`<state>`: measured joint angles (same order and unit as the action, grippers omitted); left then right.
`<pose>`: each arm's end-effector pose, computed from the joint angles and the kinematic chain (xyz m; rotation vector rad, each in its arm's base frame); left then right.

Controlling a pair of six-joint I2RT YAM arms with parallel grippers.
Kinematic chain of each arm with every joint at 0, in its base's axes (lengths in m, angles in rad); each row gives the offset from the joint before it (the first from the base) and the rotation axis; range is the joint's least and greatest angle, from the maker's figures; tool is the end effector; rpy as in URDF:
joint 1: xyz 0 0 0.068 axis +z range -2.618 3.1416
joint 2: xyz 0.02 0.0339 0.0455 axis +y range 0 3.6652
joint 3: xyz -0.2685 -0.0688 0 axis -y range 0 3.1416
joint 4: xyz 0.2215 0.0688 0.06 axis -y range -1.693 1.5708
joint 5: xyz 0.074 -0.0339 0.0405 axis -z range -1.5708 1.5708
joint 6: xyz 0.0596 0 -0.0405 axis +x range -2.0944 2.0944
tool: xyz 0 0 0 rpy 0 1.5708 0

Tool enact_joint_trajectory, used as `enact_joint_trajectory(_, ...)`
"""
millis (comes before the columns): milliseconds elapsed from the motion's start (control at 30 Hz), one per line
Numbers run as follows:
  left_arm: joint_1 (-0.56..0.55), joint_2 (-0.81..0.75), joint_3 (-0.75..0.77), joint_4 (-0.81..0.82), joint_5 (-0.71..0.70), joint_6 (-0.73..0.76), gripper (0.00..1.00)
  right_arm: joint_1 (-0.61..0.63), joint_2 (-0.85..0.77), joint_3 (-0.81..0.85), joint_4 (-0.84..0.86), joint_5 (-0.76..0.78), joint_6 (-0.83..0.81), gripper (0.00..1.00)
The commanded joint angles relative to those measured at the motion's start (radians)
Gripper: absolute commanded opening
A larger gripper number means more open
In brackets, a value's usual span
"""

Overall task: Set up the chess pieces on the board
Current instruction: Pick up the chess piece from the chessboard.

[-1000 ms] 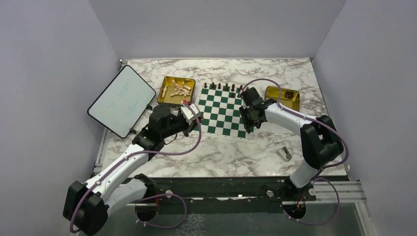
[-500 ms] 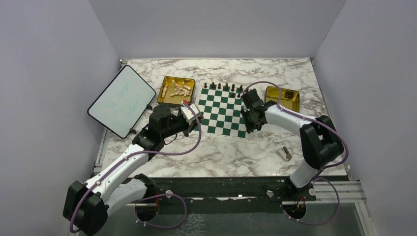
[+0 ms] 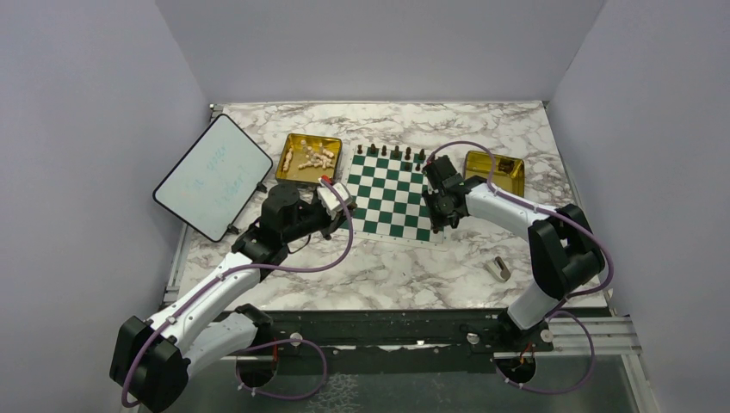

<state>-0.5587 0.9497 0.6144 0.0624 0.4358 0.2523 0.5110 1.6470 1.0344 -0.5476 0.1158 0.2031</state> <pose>0.1698 -0.1358 0.2811 1.0076 1.5654 -0.6143 0.2732 0.1453 0.1808 -0.3842 2.6897 0.0502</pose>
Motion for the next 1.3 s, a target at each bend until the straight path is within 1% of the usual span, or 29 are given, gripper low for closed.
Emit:
enact_joint_trajectory(0,-0.006,-0.017,-0.002,-0.007,-0.014,0.014,0.10,0.006,-0.029,-0.002,-0.017,0.000,0.016,0.27)
enact_joint_trajectory(233,-0.007,-0.019,0.001,-0.010,-0.015,0.018,0.10,0.006,-0.023,0.001,-0.024,-0.021,0.016,0.26)
enact_joint_trajectory(700,-0.013,-0.025,0.001,-0.013,-0.023,0.023,0.10,0.005,-0.024,0.028,-0.056,-0.030,0.007,0.19)
enact_joint_trajectory(800,-0.013,-0.027,0.001,-0.015,-0.025,0.025,0.10,0.005,-0.025,0.040,-0.070,-0.025,0.006,0.16)
enact_joint_trajectory(1100,-0.015,-0.030,0.001,-0.015,-0.028,0.026,0.10,0.006,-0.010,0.141,-0.107,-0.028,-0.014,0.14)
enact_joint_trajectory(1267,-0.015,-0.033,0.000,-0.015,-0.029,0.027,0.10,0.006,0.067,0.273,-0.113,-0.031,-0.040,0.14)
